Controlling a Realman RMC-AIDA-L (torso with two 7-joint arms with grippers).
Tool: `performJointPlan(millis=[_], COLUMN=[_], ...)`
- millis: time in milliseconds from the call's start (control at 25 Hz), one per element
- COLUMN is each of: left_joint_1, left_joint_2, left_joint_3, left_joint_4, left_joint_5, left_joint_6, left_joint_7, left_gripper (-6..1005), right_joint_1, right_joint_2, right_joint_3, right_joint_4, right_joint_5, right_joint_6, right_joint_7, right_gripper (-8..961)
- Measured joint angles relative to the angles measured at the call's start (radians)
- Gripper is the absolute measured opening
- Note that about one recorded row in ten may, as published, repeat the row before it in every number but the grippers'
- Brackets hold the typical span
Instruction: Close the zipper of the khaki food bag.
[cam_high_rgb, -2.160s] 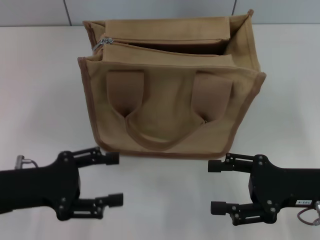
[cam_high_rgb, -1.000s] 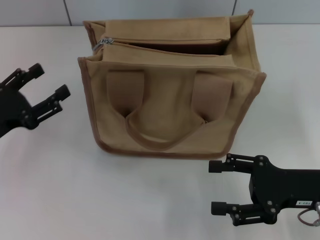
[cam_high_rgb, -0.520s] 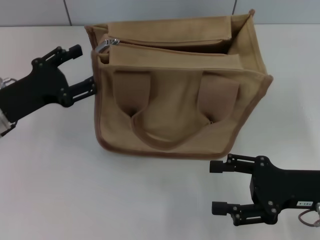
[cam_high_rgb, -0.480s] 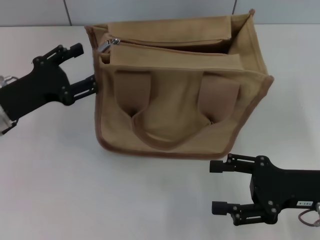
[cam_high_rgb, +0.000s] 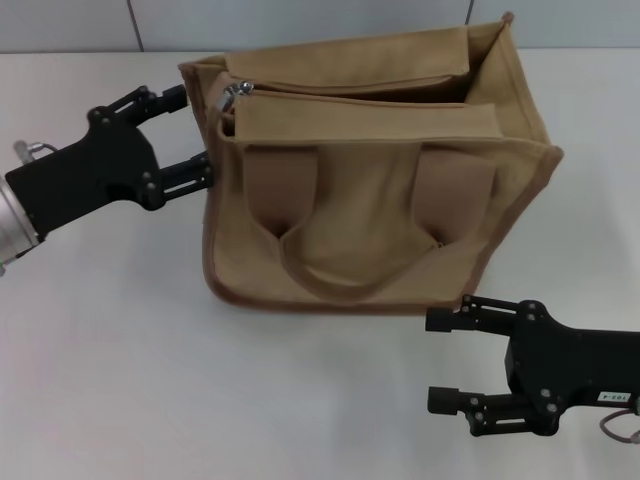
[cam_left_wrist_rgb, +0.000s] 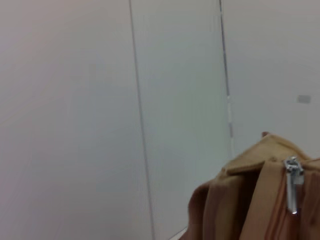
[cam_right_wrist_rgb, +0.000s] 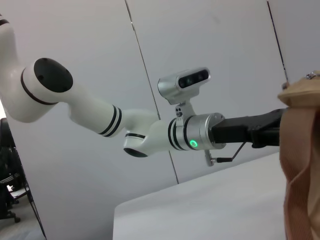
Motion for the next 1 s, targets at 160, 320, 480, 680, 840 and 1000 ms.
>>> performJointPlan(millis=[160,320,480,680,840,1000], left_joint_1=[0.027,0.058,0.073,0.067,0.065,0.064], left_joint_2=[0.011,0.025,0.029,0.017,0.012,0.015], left_joint_3=[-0.014,-0.015,-0.013,-0.003,-0.001,0.033], left_joint_4=[0.002,0.004,0.004,0.003,0.004,0.004], left_joint_5=[-0.017,-0.058,-0.089,-0.084,-0.084,-0.083], left_joint_6=[-0.012,-0.016,-0.027,-0.024,-0.001,0.011], left_joint_7=[0.000,0.003,0.022,0.023,0.024,0.042], left_gripper=[806,805,804,802,801,800], right_joint_1=[0.000,0.000,0.000,0.000,-0.003,-0.007], right_joint_2=[0.000,0.000,0.000,0.000,0.000,0.000], right_joint_3=[0.002,0.002,0.001,0.001,0.001,0.001], right_joint_4=[0.002,0.002,0.003,0.003,0.003,0.003], right_joint_5=[0.000,0.000,0.000,0.000,0.000,0.000], right_joint_6=[-0.002,-0.003,-0.007,-0.008,-0.009,-0.009], right_joint_7=[0.000,0.000,0.000,0.000,0.000,0.000], right_gripper=[808,808,809,808,808,808])
